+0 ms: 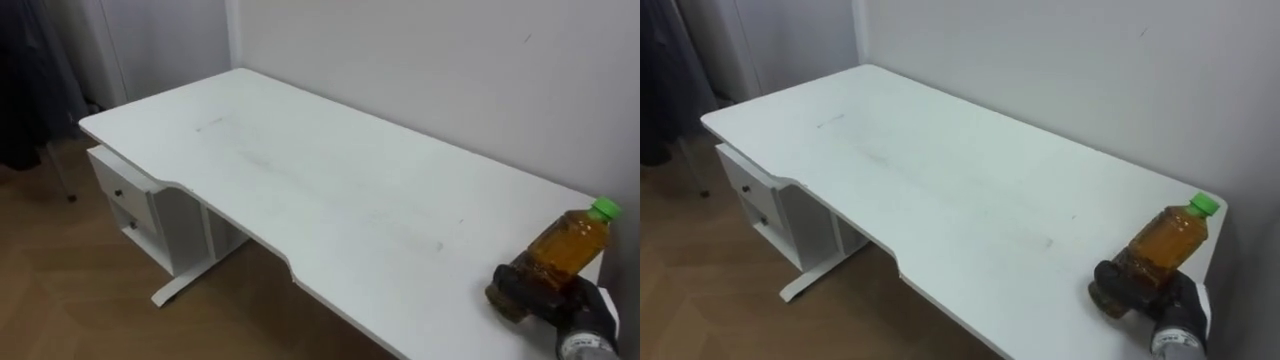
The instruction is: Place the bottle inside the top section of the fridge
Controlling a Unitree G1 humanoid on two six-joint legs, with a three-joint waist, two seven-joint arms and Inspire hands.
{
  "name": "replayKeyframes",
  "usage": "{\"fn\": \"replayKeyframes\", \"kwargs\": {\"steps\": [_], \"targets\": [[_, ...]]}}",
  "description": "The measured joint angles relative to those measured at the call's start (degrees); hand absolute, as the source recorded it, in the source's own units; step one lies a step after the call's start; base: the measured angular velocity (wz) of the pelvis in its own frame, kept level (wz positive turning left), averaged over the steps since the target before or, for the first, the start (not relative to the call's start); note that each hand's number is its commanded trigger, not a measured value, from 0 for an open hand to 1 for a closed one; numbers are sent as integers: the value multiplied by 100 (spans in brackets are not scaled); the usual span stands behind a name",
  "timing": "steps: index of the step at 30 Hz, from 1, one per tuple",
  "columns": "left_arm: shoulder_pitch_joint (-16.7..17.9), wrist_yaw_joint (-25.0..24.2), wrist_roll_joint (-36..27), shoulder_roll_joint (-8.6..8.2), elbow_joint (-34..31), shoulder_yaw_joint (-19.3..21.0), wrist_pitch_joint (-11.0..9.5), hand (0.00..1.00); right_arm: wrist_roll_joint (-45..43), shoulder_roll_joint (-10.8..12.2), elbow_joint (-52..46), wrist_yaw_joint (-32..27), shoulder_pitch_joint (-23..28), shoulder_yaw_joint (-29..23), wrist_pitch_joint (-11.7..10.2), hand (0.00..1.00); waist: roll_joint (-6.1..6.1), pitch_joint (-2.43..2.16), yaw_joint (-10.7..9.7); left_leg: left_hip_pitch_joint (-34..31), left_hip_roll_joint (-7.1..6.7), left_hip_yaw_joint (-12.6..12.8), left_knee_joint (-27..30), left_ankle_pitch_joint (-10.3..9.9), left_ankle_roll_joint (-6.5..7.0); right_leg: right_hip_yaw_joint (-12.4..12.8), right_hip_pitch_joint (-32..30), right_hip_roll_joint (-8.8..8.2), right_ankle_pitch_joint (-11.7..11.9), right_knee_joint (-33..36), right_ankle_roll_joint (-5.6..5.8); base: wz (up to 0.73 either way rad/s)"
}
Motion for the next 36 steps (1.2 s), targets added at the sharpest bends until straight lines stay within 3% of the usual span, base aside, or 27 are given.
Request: {"fn": "replayKeyframes", "kwargs": {"steps": [7,12,14,19,28,36], "targets": [[37,-22,13,-16,-6,237,-38,0,-1,-10,-545,22,65,0,142,100,-8,-34,-79,97,21,136,-31,18,-1,101,5,-16,-1,2,1,-10],[56,-25,197,-51,5,480,-37,0,-65,-15,-2125,194,590,17,245,100,-31,-74,-207,399,21,263,-171,19,1,274,177,-22,0,-20,5,-13],[60,-1,228,-67,3,489,-37,0,-266,-34,-2529,198,723,17,277,100,-49,-126,-228,502,28,316,-246,19,1,346,212,-19,-4,-28,11,-20],[109,25,241,-96,-2,550,-35,0,-948,-33,-3417,354,1102,7,288,100,34,-194,-377,837,26,375,-419,20,5,377,517,-13,11,-125,37,-6],[216,56,331,-255,-221,715,9,0,-1150,-54,-4716,943,1358,1,381,100,3,-218,-790,1018,45,591,-588,78,9,606,497,-10,31,-123,35,-13],[208,-18,347,-280,-109,820,-22,0,-1538,-56,-5652,1011,1478,-405,381,100,50,-186,-943,1130,71,725,-707,76,11,723,482,1,43,-138,47,-9]]}}
